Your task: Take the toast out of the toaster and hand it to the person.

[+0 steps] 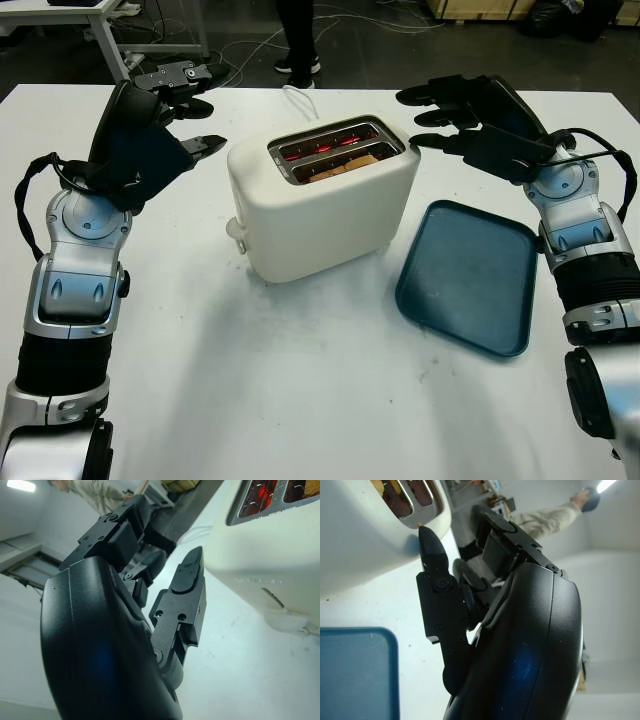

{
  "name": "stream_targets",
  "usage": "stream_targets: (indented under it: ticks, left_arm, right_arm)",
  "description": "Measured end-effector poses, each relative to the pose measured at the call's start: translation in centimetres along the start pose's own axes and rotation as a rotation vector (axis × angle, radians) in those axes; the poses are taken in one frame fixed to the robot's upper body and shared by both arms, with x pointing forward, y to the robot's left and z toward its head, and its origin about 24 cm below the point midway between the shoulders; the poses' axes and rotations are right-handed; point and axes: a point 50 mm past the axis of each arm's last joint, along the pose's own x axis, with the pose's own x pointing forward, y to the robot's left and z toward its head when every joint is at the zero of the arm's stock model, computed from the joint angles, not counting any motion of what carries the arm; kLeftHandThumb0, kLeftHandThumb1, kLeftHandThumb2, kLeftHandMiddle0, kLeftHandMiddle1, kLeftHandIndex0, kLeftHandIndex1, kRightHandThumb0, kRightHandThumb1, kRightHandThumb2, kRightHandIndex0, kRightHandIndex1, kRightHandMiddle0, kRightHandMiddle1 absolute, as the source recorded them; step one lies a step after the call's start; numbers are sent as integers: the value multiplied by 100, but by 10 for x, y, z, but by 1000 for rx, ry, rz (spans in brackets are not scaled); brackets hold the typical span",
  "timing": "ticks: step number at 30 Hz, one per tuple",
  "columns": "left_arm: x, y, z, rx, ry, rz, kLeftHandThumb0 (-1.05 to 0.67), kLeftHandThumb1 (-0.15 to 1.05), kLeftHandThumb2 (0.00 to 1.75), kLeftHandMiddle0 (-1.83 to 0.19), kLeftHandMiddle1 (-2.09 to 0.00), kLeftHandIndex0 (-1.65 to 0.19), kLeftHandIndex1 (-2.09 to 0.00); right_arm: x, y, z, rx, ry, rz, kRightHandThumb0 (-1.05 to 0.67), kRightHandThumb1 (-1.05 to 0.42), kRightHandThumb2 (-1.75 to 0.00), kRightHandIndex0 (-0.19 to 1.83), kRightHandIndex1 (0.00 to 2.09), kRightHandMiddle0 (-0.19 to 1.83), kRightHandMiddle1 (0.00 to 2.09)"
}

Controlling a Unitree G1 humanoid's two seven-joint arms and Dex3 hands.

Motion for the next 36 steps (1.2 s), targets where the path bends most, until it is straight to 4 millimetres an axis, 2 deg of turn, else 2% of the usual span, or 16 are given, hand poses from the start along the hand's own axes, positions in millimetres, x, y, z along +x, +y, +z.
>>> stream_targets:
  ticks: [36]
  left_arm:
    - [0,0,0,2,0,0,-29,92,6,-34,-79,-61,-5]
  right_arm:
    - [-1,-1,-1,24,3,2,-27,-89,0,81,0,71,0]
